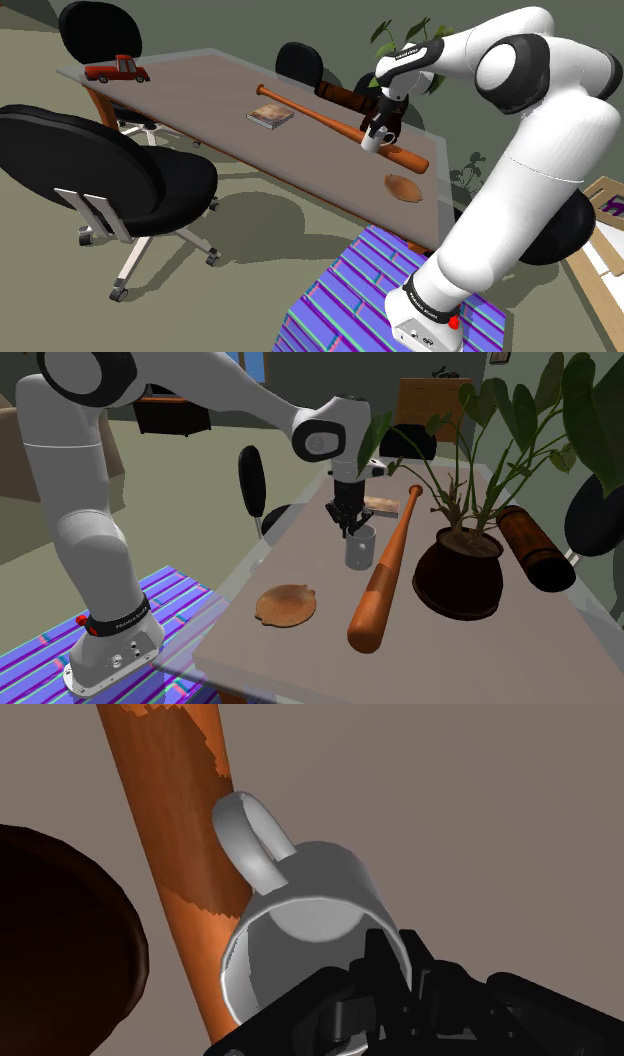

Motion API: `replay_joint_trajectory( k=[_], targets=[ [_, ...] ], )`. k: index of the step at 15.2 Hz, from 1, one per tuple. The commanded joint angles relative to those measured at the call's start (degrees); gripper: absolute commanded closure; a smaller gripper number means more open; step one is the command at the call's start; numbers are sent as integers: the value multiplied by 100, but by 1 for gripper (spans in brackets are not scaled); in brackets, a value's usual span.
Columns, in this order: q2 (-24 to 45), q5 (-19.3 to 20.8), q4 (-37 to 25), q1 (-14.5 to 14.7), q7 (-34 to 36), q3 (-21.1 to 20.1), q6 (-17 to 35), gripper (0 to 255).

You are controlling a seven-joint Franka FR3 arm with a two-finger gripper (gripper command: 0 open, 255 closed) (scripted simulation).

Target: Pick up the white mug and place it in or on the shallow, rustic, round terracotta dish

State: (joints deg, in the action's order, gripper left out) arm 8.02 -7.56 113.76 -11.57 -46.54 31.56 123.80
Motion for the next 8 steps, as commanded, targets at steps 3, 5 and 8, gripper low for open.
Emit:
replay_joint_trajectory(
  k=[3, 5, 8],
  targets=[
    [-139, 105, -147, 19, 75, 16, -263, 255],
    [-196, 148, -243, 26, 108, 21, -405, 255],
    [-271, 204, -396, 35, 152, 27, -620, 255]
  ],
)
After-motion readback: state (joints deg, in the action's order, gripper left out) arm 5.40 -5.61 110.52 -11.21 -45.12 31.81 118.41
